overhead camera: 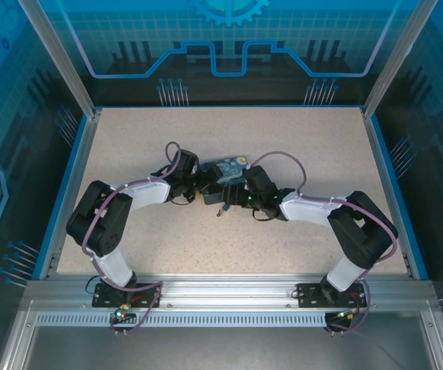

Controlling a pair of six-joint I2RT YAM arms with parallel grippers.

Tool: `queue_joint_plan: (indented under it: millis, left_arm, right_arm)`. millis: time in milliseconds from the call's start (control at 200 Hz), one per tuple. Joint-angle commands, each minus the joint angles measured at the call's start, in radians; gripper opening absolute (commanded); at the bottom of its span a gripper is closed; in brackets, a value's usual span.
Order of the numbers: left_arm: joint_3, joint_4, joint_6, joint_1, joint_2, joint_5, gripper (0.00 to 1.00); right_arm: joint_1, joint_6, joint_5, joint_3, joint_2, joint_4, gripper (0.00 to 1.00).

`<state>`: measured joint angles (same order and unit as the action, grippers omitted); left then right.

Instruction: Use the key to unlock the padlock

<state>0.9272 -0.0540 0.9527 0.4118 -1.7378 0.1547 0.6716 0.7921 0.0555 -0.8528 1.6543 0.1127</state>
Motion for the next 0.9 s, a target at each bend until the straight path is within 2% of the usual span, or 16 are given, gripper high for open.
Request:
queue_joint_plan:
  millis: [0,170,420,625,895]
  left_arm:
    - [-0.034,0.023,0.020,-0.011,0.007,0.011,0.99]
    - [-0.037,0.014,0.021,-0.011,0.005,0.012,0.99]
    - [-0.046,-0.008,0.031,-0.011,0.003,0.022,0.99]
    - [-0.047,-0.016,0.034,-0.016,0.000,0.029,0.99]
    - [-0.054,-0.026,0.035,-0.019,-0.002,0.033,0.99]
  right_arm:
    - [-0.044,-0.036,-0.014,-0.086,0.039,0.043,0.70]
    - [-0.039,-0.032,-0.023,-0.064,0.012,0.018,0.70]
    - [0.047,0.084,0.113,0.012,-0.062,-0.110,0.67]
    - [0.106,0.172,0.180,-0.020,0.005,-0.152,0.65]
    - [0.144,0.251,0.242,-0.156,0.126,-0.256,0.65]
